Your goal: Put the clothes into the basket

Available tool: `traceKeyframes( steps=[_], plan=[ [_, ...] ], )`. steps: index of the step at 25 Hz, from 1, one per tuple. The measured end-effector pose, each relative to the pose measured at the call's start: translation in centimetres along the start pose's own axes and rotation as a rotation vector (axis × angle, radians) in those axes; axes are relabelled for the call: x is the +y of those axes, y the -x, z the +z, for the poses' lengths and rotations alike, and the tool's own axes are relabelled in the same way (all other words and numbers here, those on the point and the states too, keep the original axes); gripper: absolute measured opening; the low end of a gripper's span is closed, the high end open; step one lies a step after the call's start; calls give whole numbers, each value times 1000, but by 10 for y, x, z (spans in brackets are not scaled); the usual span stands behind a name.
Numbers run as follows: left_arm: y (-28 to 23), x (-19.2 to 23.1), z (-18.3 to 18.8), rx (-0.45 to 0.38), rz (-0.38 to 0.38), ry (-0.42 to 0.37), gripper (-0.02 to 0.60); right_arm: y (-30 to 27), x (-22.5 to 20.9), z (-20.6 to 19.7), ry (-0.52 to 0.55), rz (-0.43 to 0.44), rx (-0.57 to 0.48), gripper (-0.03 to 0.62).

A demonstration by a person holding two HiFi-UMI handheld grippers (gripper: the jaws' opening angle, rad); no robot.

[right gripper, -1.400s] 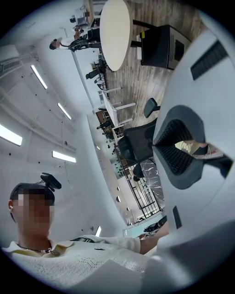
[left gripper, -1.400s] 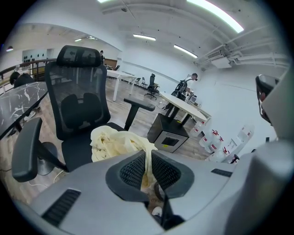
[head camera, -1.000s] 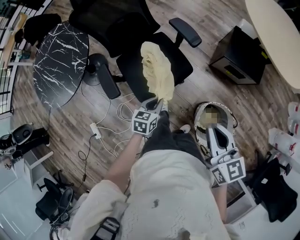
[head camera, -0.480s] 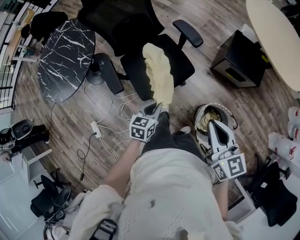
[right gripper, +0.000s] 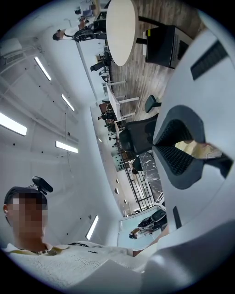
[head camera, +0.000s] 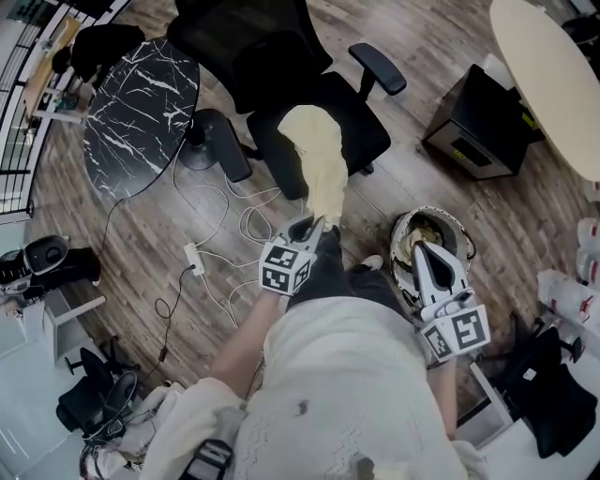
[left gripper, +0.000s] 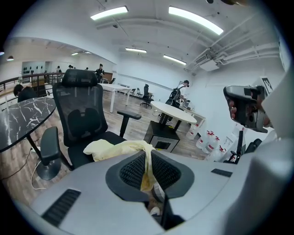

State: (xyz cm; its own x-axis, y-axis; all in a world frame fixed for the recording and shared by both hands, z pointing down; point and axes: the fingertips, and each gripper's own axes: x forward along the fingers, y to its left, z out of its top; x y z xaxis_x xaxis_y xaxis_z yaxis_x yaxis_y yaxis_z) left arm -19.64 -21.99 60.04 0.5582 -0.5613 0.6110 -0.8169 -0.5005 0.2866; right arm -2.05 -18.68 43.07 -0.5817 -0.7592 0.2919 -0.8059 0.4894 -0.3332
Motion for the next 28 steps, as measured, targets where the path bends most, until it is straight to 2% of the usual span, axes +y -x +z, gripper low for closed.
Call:
traceKeyframes(
  steps=[15,28],
  plan=[
    [47,-60,3,-76,-18,-46,51,58,12,-14,16,-9,-14,11],
    [84,-116,27,-199,-70,-109,51,94,20,-24,41,-1,-29,11]
  ],
)
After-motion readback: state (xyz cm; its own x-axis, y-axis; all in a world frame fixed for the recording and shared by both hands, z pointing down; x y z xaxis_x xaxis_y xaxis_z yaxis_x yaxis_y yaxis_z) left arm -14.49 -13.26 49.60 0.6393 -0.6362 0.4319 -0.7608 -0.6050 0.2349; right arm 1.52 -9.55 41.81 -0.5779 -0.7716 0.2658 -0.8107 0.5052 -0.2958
